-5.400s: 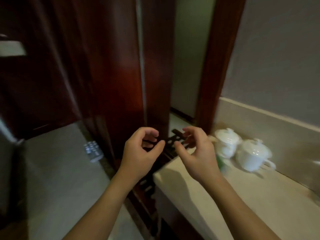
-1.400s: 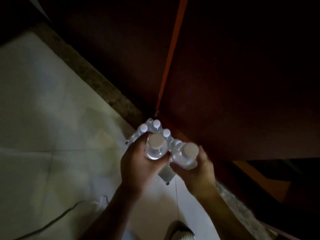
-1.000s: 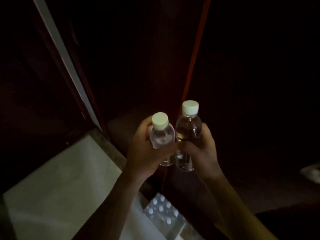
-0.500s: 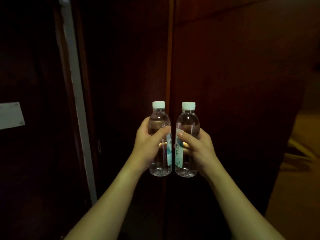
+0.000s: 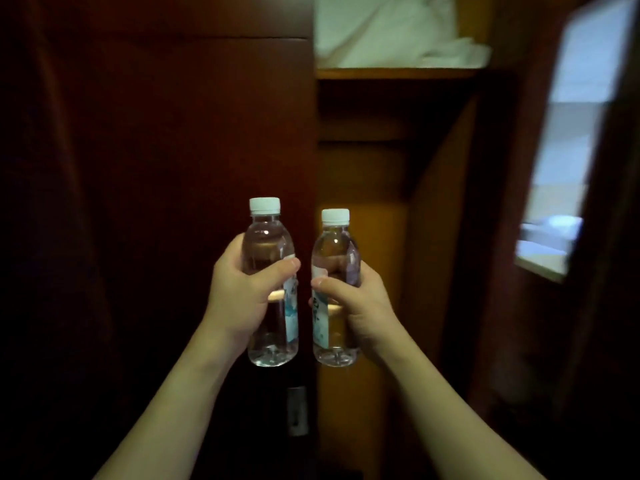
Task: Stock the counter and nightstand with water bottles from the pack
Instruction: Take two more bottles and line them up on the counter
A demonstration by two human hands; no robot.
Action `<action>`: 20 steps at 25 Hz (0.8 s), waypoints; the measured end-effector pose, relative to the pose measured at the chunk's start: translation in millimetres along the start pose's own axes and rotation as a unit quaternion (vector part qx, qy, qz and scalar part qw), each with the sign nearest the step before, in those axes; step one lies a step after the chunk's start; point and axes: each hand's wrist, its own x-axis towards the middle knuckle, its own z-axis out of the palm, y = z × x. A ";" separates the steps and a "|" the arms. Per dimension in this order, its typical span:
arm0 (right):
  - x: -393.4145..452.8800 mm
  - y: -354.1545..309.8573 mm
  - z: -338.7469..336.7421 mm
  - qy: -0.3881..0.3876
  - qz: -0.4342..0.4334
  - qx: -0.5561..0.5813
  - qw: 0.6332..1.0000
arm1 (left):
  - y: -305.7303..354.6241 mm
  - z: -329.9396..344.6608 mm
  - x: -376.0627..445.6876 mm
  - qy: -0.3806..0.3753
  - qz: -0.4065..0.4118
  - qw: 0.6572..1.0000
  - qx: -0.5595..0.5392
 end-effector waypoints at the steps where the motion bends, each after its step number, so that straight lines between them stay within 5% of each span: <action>1: -13.2 -7.4 -30.6 0.046 -0.003 -0.023 0.999 | -4.0 28.6 -2.2 -0.037 -0.008 0.999 -0.026; 11: -243.5 -157.4 -317.5 0.410 -0.066 -0.162 0.895 | 48.9 382.5 -126.1 -0.295 -0.049 0.926 -0.229; 20: -406.5 -279.5 -507.0 0.552 -0.068 -0.252 0.792 | 121.2 649.0 -242.5 -0.406 -0.081 0.857 -0.308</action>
